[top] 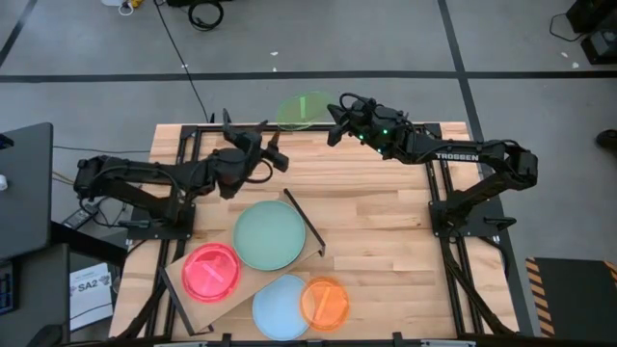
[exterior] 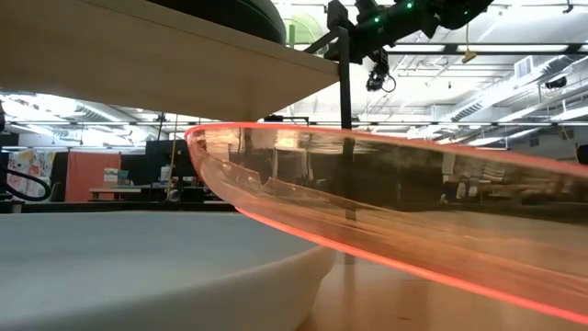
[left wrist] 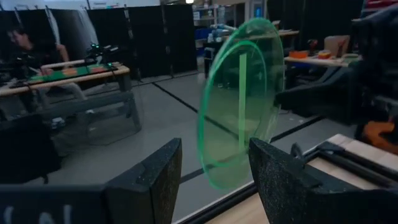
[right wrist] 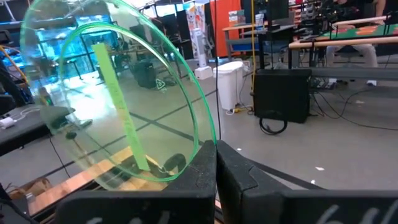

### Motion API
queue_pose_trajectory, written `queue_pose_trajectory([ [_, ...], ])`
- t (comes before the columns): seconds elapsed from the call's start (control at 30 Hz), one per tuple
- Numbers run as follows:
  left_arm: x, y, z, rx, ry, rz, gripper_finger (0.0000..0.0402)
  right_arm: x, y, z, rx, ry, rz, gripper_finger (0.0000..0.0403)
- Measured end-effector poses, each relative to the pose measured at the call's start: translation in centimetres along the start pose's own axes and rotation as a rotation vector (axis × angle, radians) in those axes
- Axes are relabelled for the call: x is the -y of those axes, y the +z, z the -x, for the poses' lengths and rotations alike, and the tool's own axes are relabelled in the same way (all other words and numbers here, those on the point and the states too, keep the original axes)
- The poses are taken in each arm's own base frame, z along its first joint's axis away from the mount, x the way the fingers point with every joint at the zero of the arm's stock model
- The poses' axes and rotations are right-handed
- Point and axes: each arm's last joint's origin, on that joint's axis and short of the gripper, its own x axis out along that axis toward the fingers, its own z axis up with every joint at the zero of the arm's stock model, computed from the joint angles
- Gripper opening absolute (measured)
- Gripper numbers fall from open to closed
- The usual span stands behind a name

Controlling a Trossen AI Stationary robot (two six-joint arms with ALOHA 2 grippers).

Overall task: Place and stack plates onto a shelf
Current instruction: Stack the green plate on top of the pink plate on the shelf

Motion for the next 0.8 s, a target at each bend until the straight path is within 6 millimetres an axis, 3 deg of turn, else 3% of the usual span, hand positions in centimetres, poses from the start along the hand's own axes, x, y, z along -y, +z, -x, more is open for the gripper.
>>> queue_pose_trajectory([
  [0.8, -1.8, 1.0, -2.9, 0.063, -0.026, 0.102, 0.0192, -0.2, 0.0, 0.1, -0.002, 0.007, 0.0, 0.0007],
])
